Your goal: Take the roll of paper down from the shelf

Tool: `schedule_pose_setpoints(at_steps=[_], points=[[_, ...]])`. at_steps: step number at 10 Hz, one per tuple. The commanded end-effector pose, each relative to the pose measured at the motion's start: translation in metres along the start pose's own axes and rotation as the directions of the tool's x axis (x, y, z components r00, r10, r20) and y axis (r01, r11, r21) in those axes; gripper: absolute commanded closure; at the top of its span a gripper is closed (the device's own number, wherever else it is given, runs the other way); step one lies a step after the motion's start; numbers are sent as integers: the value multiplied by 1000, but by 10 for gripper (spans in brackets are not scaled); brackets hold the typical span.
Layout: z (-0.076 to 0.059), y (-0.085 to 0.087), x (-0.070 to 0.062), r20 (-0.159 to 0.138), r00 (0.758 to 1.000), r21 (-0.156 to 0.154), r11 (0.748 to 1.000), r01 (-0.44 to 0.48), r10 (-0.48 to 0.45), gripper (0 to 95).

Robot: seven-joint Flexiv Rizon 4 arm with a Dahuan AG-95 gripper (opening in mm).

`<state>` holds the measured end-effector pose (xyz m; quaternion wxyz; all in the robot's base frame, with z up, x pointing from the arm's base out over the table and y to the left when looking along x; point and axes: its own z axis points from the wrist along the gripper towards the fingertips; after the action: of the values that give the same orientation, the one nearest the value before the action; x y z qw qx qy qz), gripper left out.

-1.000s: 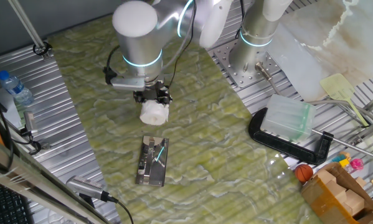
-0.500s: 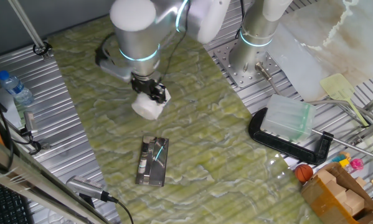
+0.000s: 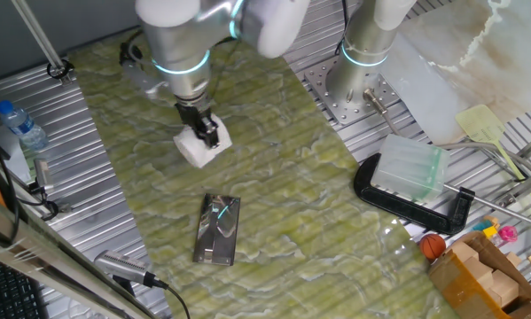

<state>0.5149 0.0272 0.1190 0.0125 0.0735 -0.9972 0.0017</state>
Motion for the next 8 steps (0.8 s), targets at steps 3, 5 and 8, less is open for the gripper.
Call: schedule_pose_setpoints(at_steps=[3, 5, 8], points=[[3, -4, -14, 37, 989, -17, 989, -145, 145, 950], [14, -2, -3, 73, 983, -19, 986, -166, 167, 950], [24, 3, 1, 73, 980, -13, 983, -184, 184, 950]])
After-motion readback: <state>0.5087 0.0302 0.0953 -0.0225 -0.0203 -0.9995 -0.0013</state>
